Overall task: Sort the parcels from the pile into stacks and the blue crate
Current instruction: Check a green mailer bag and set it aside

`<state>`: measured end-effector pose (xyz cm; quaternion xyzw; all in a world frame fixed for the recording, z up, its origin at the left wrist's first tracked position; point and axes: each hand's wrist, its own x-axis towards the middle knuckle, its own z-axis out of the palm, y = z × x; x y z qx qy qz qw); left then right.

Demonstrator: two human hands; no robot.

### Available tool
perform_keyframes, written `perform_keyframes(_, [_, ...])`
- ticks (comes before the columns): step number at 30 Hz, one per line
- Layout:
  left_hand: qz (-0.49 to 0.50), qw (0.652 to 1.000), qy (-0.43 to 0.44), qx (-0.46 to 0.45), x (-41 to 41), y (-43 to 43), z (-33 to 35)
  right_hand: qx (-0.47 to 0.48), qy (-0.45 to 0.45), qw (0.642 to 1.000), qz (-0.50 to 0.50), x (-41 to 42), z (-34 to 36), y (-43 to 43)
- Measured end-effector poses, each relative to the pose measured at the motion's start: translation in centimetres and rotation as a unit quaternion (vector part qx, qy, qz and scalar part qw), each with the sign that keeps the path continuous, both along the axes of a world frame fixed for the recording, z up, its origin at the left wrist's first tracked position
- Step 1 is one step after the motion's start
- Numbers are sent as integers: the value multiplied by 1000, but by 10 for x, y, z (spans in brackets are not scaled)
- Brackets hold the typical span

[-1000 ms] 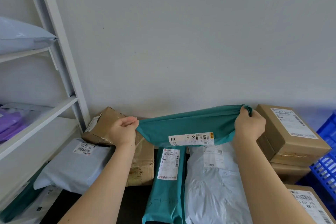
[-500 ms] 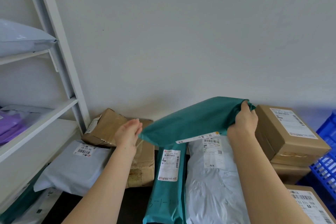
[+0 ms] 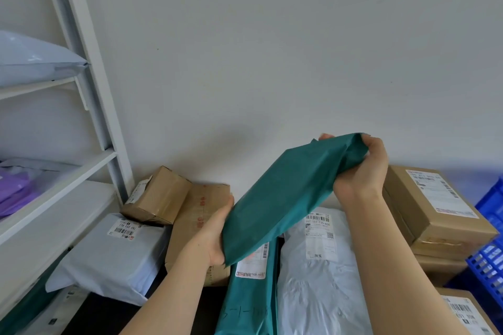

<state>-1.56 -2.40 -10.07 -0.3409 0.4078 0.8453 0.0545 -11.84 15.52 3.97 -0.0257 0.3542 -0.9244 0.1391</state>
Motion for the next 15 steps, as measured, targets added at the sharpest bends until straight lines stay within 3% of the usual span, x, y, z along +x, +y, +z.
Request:
perform_keyframes(4, [33,999,17,-17,-1,-8,-3,23,10,1000,-7,-5,-6,14])
perform_keyframes(6, [56,998,36,-18,-1,-14,-4,125,18,990,-55,-15,-13,20])
perform_keyframes(9, [103,993,40,-39,-2,-29,-7,351,23,928,-118,-26,-26,26])
perform_keyframes(15, [149,982,25,-111,-4,-46,-9,621,143,763,-112,-15,-25,30])
